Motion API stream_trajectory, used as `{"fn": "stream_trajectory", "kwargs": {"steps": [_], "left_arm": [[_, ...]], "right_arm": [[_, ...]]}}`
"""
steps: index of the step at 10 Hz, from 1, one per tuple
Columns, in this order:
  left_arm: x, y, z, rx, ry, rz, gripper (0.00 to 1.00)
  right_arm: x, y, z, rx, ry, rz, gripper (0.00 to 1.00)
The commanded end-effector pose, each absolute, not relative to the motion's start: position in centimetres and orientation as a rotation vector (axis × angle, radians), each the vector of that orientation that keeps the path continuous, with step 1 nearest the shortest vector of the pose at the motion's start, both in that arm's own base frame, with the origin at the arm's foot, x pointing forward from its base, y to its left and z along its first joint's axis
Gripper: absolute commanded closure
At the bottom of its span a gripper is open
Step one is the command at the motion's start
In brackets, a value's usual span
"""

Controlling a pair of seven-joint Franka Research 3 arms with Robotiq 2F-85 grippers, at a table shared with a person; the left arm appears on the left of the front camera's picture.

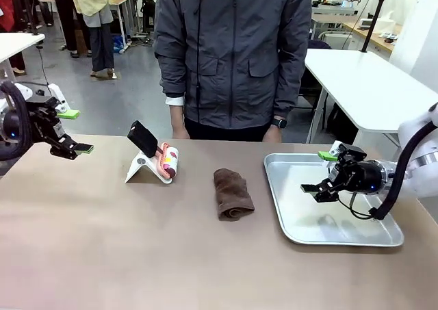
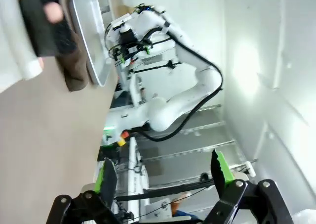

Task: Clean the surface of the table.
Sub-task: Return the Lint Roller and towel to their original positions.

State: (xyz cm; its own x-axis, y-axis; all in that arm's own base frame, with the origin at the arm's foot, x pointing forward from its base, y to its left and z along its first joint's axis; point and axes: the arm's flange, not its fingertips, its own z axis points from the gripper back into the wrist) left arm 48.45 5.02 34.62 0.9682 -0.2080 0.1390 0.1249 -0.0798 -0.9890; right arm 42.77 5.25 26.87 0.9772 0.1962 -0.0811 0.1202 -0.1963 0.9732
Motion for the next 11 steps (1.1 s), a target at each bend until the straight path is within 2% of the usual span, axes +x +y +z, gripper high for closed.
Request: {"fn": "stream_trajectory", "kwargs": {"steps": [1,2,11], "left_arm": [[50.9,5.0,35.1,-1.637,0.166,-0.061,0.00],[48.4,5.0,34.6,-1.628,0.064,-0.276,0.00],[48.4,5.0,34.6,-1.628,0.064,-0.276,0.00]], "right_arm": [[43.9,6.0,27.8,1.801,0.122,0.022,0.00],[42.8,5.3,26.9,1.773,0.235,0.070,0.00],[42.8,5.3,26.9,1.773,0.235,0.070,0.00]]}}
